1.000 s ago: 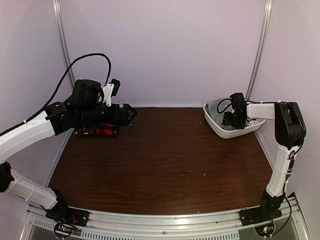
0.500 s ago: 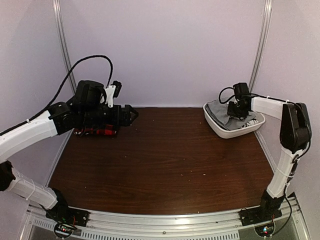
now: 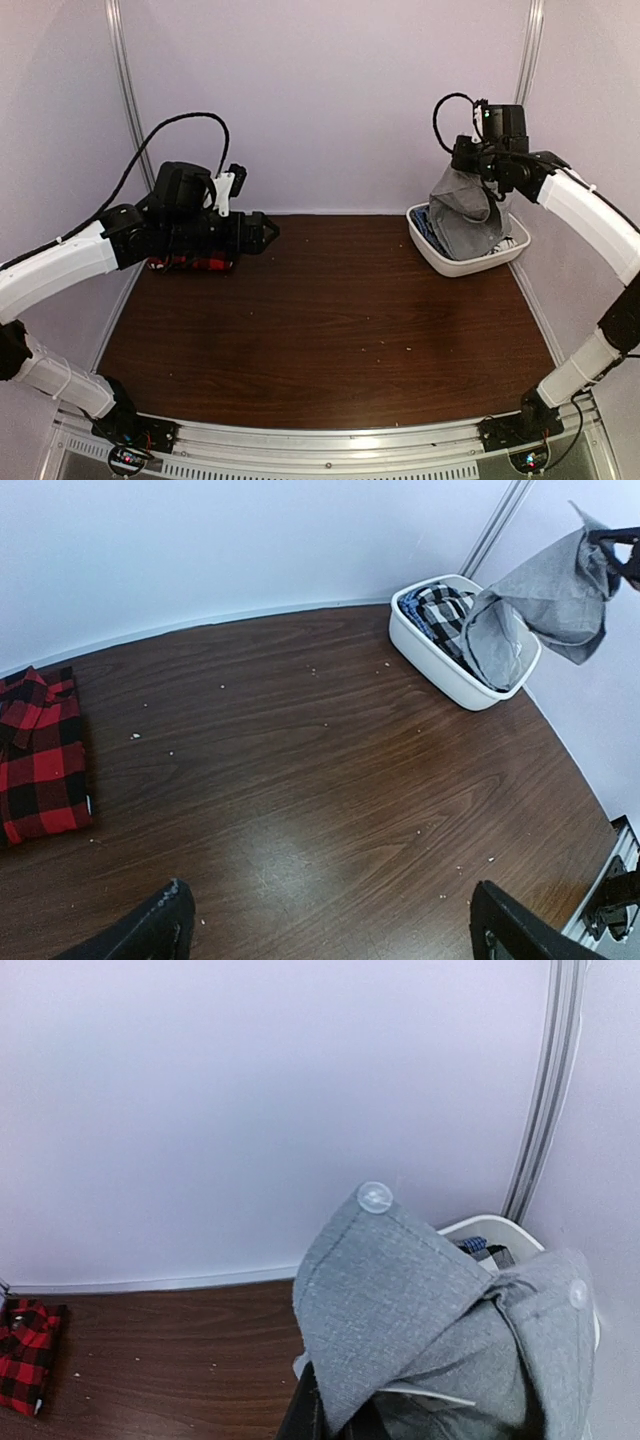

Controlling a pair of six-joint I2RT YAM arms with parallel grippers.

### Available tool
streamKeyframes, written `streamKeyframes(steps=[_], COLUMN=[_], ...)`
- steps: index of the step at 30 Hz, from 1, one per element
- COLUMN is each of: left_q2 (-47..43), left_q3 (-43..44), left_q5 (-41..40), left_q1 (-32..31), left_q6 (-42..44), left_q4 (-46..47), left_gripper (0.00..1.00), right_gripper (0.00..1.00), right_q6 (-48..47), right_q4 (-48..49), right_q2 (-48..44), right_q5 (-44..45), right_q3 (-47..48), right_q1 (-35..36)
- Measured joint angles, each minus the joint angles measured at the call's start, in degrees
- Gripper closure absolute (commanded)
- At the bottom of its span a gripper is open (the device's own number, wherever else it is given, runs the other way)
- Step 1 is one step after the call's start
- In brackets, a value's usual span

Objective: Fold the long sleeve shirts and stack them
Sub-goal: Place the crumpled shirt at the center of the board.

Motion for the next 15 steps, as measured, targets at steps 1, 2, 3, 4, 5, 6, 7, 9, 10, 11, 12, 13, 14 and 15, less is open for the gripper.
streamKeyframes(steps=[1, 2, 3, 4, 5, 6, 7, 9, 10, 11, 12, 13, 14, 15], left_q2=[0.0, 0.0, 0.0, 0.0, 0.0, 0.0, 0.0, 0.0, 0.0, 0.0, 0.0, 0.0, 0.0, 0.0], left_q3=[0.0, 0.0, 0.0, 0.0, 0.0, 0.0, 0.0, 0.0, 0.0, 0.0, 0.0, 0.0, 0.0, 0.0], left_q5=[0.2, 0.3, 0.5, 0.7, 0.8, 1.0, 1.2, 1.7, 2.0, 2.2, 2.5, 2.7, 3.0, 3.3], left_q1=[0.0, 0.0, 0.0, 0.0, 0.0, 0.0, 0.0, 0.0, 0.0, 0.0, 0.0, 0.0, 0.0, 0.0], left_q6=[0.0, 0.0, 0.0, 0.0, 0.1, 0.1, 0.2, 0.4, 0.5, 0.5, 0.7, 0.7, 0.8, 0.9], left_q4=[0.0, 0.0, 0.0, 0.1, 0.1, 0.1, 0.2, 0.5, 0.6, 0.8, 1.0, 1.2, 1.5, 1.9], left_gripper=[0.02, 0.02, 0.02, 0.02, 0.02, 0.02, 0.02, 0.02, 0.02, 0.02, 0.02, 0.02, 0.02, 0.02], right_gripper=[1.00, 1.00, 1.00, 1.00, 1.00, 1.00, 1.00, 1.00, 1.00, 1.00, 1.00, 1.00, 1.00, 1.00], right_q6=[-0.4, -0.9, -1.1, -1.3, -1.4, -1.5, -1.5, -1.5, -1.5, -1.4, -1.2, -1.0, -0.8, -0.4], right_q4=[0.0, 0.2, 0.4, 0.5, 0.5, 0.5, 0.7, 0.9, 0.9, 0.9, 0.9, 0.9, 0.9, 0.9], right_q2=[-1.7, -3.4, -5.2, -6.6, -8.3, -9.9, -11.3, -13.8, -14.8, -15.6, -16.5, -17.1, -17.6, -18.1], right_q5=[0.5, 1.0, 1.6, 1.8, 2.0, 2.0, 2.0, 1.8, 1.6, 1.2, 0.6, 0.0, -0.7, -1.7], right_q3=[0.3, 0.6, 1.0, 1.4, 2.1, 2.9, 3.9, 6.0, 7.2, 8.4, 9.8, 11.0, 12.2, 13.6], right_q1=[1.4, 2.9, 4.5, 5.6, 7.1, 8.5, 9.8, 11.9, 12.9, 13.7, 14.5, 15.1, 15.7, 16.3])
